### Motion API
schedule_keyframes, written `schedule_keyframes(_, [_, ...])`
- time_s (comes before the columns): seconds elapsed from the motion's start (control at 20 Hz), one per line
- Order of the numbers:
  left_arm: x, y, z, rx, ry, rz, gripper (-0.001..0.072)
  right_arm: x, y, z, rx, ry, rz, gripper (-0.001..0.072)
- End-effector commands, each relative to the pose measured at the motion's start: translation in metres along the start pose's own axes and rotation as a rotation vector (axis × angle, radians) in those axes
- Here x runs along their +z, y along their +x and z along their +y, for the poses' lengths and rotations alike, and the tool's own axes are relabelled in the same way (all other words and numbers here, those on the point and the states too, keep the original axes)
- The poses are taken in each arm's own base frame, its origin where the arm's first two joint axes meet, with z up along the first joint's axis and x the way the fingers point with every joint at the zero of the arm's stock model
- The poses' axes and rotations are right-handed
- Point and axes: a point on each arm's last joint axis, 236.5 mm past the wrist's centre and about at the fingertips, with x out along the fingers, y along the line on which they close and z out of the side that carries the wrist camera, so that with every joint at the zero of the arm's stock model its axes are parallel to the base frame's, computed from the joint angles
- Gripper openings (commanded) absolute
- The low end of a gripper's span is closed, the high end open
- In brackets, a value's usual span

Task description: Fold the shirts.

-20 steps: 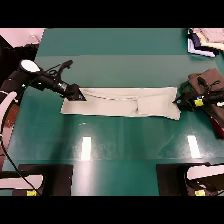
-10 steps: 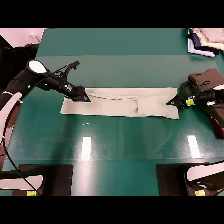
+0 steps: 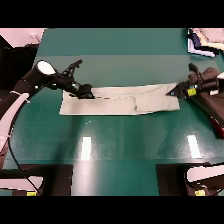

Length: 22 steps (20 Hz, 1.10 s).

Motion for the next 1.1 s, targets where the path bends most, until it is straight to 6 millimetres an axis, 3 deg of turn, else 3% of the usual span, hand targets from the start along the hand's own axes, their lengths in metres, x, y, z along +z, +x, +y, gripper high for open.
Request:
schedule_keyframes(0.0, [0.025, 0.034, -0.021, 0.022, 0.072, -0.055, 0.0023, 0.024, -0.02, 0.078, -0.004, -0.112, -0.014, 0.0013])
schedule_keyframes(0.15, [0.034, 0.072, -0.039, 0.004, 0.124, -0.024, 0.0023, 0.038, -0.025, 0.154, -0.006, -0.246, -0.033, 0.0012])
schedule_keyframes(0.3, [0.044, 0.109, -0.041, -0.005, 0.138, 0.006, 0.0023, 0.037, -0.014, 0.225, 0.017, -0.389, -0.039, 0.0013])
schedule_keyframes(0.45, [0.049, 0.131, -0.033, -0.009, 0.102, 0.026, 0.0023, 0.027, 0.003, 0.282, 0.05, -0.512, -0.046, 0.0012])
schedule_keyframes(0.55, [0.051, 0.137, -0.027, -0.001, 0.093, 0.021, 0.0024, 0.021, 0.012, 0.309, 0.071, -0.571, -0.049, 0.0012])
schedule_keyframes(0.75, [0.054, 0.137, -0.026, 0.0, 0.093, 0.009, 0.0024, 0.018, 0.043, 0.33, 0.107, -0.602, 0.002, 0.0012])
schedule_keyframes(0.9, [0.049, 0.131, -0.022, 0.002, 0.099, 0.043, 0.0024, 0.01, 0.07, 0.319, 0.11, -0.559, 0.056, 0.0012])
schedule_keyframes(1.05, [0.05, 0.108, -0.008, 0.019, 0.102, 0.082, 0.0023, 0.006, 0.081, 0.311, 0.107, -0.559, 0.077, 0.0012])
